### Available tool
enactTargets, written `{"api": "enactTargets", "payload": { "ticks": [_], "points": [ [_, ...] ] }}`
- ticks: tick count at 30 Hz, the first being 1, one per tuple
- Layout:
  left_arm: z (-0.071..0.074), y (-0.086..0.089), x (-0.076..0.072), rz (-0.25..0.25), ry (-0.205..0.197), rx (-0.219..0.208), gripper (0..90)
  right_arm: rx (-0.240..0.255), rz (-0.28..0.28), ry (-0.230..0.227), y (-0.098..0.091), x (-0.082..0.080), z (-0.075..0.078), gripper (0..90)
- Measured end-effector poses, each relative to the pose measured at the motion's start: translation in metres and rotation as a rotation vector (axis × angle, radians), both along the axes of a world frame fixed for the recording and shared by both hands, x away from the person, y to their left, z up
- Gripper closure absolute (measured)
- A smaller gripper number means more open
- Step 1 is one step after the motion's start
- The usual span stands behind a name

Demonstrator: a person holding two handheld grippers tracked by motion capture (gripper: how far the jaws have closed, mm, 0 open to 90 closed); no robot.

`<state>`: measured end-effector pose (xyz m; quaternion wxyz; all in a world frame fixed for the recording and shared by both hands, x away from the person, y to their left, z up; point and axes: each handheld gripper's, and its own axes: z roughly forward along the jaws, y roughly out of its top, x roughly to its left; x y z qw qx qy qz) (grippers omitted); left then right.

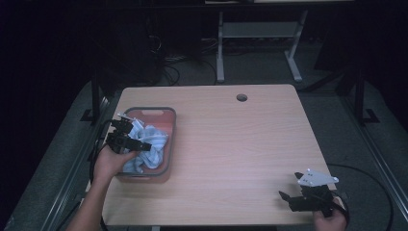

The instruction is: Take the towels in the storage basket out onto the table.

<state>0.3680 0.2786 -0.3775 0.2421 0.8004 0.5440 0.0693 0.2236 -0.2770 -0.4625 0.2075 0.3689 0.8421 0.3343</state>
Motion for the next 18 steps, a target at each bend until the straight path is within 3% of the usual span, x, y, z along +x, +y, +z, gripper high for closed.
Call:
{"api": "enactTargets", "payload": {
  "ticks": [7,9,18],
  "points": [
    [-0.011,-0.003,0.006,0.032,0.062,0.027,21.7,0.008,0.002,0.000,0.001,-0.001,0.000,13.7],
    [-0.014,-0.006,0.008,0.022,0.080,0.041,22.9,0.010,0.004,0.001,0.002,0.000,0.000,13.7],
    [-0.030,-0.018,0.016,0.000,0.152,0.190,30.5,0.003,0.015,-0.003,0.003,-0.001,0.000,13.7]
  ]
}}
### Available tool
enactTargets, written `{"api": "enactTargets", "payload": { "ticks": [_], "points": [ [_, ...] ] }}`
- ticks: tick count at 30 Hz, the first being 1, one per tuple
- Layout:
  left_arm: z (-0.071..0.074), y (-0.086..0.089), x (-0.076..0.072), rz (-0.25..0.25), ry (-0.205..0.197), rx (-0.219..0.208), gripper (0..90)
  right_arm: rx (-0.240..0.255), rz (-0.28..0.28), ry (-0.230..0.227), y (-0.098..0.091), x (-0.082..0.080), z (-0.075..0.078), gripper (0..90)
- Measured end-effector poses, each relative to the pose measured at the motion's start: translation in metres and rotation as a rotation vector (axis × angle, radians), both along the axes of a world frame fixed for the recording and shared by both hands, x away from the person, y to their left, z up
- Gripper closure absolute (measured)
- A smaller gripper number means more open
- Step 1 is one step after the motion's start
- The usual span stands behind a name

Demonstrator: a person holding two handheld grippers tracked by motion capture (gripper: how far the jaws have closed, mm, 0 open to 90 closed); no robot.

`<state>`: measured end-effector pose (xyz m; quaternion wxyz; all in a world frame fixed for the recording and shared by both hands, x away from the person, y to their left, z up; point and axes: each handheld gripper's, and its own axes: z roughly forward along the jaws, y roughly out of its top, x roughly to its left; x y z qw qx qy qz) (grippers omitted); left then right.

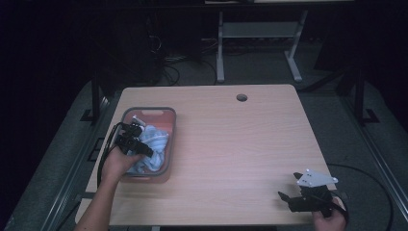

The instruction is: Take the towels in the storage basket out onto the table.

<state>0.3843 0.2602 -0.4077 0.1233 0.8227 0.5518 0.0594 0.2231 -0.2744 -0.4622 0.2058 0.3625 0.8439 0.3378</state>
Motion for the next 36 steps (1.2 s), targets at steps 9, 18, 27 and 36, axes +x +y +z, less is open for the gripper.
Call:
{"api": "enactTargets", "payload": {
  "ticks": [9,18,27,36],
  "points": [
    [-0.007,-0.008,0.002,-0.019,0.004,0.082,41.2,-0.001,0.003,-0.003,0.001,-0.001,0.001,13.7],
    [-0.008,-0.011,0.003,-0.011,0.002,0.101,52.6,0.001,0.006,-0.004,0.002,-0.002,0.001,13.7],
    [-0.003,-0.008,0.004,-0.018,0.014,0.088,62.1,-0.012,0.024,-0.012,0.008,0.000,0.002,13.7],
    [0.007,0.003,-0.006,-0.011,-0.028,-0.018,64.7,0.006,0.000,-0.018,0.003,-0.001,0.003,13.7]
  ]
}}
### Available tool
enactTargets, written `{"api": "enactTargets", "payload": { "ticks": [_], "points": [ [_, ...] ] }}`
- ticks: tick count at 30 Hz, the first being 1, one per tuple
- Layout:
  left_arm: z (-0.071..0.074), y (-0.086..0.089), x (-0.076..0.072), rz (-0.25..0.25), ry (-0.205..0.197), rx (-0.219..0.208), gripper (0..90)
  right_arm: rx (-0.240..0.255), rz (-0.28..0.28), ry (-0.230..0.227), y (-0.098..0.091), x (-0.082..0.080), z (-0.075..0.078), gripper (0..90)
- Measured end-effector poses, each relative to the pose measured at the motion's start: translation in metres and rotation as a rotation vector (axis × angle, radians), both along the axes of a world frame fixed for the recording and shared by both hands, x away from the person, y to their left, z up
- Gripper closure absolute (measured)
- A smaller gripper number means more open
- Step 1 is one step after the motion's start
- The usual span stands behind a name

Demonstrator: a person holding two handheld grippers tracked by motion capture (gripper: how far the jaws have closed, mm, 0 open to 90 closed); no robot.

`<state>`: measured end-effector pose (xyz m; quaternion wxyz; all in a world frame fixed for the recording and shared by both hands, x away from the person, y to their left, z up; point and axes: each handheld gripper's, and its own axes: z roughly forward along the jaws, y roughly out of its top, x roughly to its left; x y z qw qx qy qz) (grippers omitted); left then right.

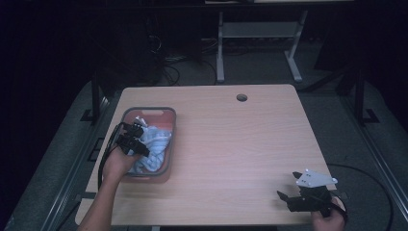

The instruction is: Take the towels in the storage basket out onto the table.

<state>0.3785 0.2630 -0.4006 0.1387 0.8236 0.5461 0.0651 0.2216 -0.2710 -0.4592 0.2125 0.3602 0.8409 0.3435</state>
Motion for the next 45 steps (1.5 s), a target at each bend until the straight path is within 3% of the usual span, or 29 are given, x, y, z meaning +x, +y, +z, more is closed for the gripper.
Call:
{"api": "enactTargets", "payload": {
  "ticks": [10,14,16,21,27,34,45],
  "points": [
    [0.015,0.012,-0.010,0.005,-0.063,-0.082,65.0,0.004,-0.015,-0.007,-0.003,-0.001,0.003,13.8],
    [0.022,0.017,-0.013,0.010,-0.080,-0.170,64.9,0.015,-0.022,-0.008,-0.005,-0.002,0.004,13.7],
    [0.024,0.021,-0.014,0.015,-0.081,-0.247,64.9,0.021,-0.026,-0.011,-0.006,-0.002,0.004,13.7],
    [0.031,0.025,-0.018,0.015,-0.101,-0.313,64.8,0.029,-0.034,-0.016,-0.009,-0.002,0.005,13.7],
    [0.037,0.031,-0.021,0.013,-0.114,-0.329,64.8,0.044,-0.049,-0.028,-0.011,-0.003,0.007,13.7],
    [0.049,0.040,-0.025,0.035,-0.142,-0.394,64.7,0.053,-0.060,-0.028,-0.013,-0.004,0.007,13.7],
    [0.069,0.046,-0.029,0.054,-0.181,-0.425,64.7,0.052,-0.060,-0.029,-0.014,-0.004,0.008,13.7]
  ]
}}
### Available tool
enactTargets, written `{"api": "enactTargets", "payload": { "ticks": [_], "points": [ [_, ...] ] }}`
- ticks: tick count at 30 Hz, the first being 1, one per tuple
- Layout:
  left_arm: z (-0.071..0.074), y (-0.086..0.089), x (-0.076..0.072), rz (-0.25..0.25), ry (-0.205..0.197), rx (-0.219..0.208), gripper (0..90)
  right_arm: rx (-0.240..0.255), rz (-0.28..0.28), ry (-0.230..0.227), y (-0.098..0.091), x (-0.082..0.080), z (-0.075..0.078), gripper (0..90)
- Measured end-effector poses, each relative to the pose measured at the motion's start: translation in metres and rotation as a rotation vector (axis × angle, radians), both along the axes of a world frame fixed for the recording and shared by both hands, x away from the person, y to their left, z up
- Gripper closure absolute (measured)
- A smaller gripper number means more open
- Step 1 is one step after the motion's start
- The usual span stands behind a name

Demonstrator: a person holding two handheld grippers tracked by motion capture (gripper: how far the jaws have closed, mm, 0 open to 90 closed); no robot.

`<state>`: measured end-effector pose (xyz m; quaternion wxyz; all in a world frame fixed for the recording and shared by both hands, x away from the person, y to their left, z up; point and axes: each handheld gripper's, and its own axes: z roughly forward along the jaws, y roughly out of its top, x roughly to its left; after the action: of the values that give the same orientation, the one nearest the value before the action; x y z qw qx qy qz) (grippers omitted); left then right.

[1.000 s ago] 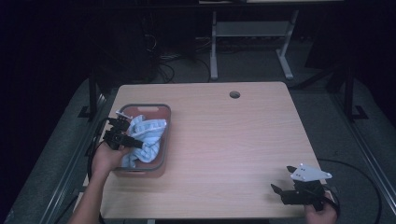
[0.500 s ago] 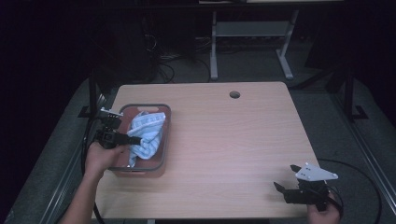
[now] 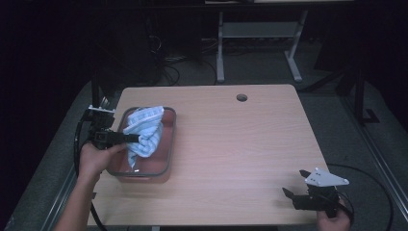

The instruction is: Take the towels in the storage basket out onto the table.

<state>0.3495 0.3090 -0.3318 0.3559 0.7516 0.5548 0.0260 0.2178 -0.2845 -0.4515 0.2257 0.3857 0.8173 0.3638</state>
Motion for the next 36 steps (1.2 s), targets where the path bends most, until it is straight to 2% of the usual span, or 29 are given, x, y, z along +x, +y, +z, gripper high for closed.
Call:
{"api": "enactTargets", "payload": {
  "ticks": [5,12,17,21,26,36],
  "points": [
    [0.009,-0.004,0.001,0.006,-0.016,-0.007,64.6,0.001,0.003,0.000,0.000,0.000,0.000,13.7],
    [0.023,-0.019,0.005,-0.018,-0.022,0.005,64.5,0.003,0.001,0.000,-0.001,-0.001,0.000,13.7],
    [0.038,-0.028,0.008,-0.024,-0.030,0.027,64.4,0.002,0.005,0.004,0.000,0.000,-0.001,13.7],
    [0.048,-0.034,0.011,-0.027,-0.043,0.022,64.4,0.008,0.003,0.005,0.000,0.001,-0.001,13.7],
    [0.055,-0.043,0.014,-0.041,-0.051,0.026,64.3,0.008,0.006,0.003,-0.001,0.001,-0.001,13.7],
    [0.060,-0.062,0.020,-0.062,-0.048,0.024,64.0,0.013,0.001,0.006,-0.001,0.001,-0.001,13.7]
  ]
}}
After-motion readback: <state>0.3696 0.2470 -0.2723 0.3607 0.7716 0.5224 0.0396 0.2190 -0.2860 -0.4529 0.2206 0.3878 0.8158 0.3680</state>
